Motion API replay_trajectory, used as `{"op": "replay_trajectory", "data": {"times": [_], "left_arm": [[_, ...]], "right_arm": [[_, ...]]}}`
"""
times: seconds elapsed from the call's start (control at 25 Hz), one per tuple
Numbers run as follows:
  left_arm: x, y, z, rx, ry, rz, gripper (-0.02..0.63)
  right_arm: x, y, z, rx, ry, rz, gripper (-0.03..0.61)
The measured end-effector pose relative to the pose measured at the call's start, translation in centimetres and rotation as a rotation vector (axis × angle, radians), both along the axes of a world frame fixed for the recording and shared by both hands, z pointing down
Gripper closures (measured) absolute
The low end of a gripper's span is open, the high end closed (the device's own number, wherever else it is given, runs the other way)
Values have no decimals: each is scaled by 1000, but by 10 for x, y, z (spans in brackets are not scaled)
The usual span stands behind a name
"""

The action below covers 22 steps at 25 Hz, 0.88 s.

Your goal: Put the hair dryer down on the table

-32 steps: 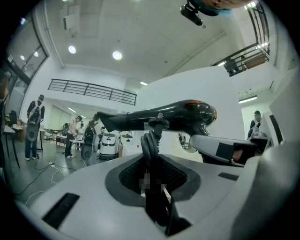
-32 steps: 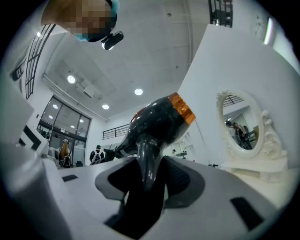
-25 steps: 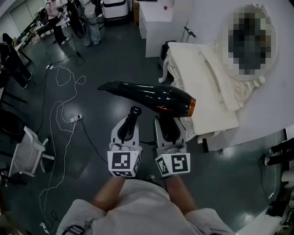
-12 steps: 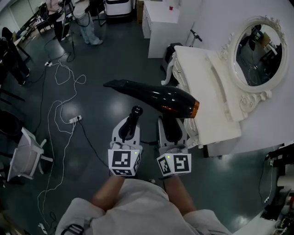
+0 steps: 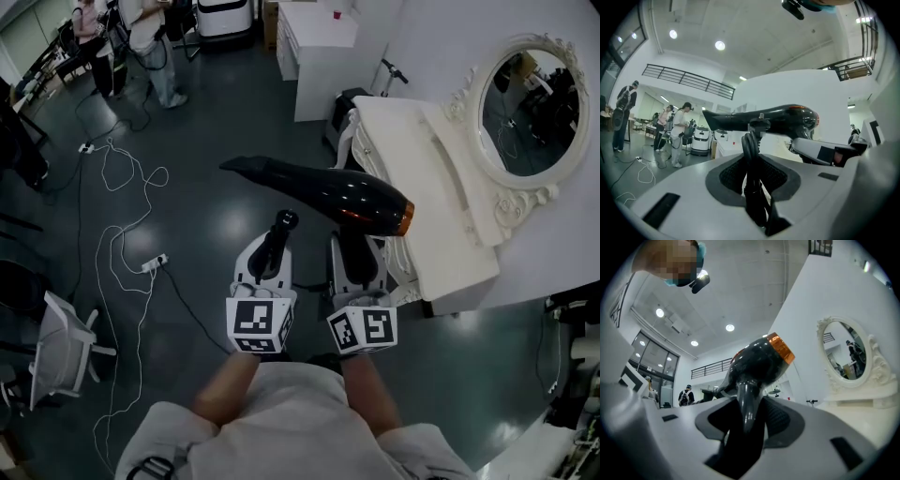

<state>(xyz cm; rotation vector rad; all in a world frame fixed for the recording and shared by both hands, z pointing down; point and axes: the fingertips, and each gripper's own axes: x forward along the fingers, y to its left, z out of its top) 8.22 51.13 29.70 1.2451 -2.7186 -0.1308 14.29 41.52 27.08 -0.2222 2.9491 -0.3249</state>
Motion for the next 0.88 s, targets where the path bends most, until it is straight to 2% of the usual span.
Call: {"op": "replay_trajectory", "data": {"times": [0.2,0.44,0.88], "left_arm": [[-13,-15,15,8,51,54,541],[-28,-58,32,-3,84,100,541],[-103,-144,52,-62,83,107,541]], "right_arm": [[-9,-17,10,4,40,50,391],[-21,-57,24,-7,59,83,391],[-98,-142,49,-53,61,81,391]]}}
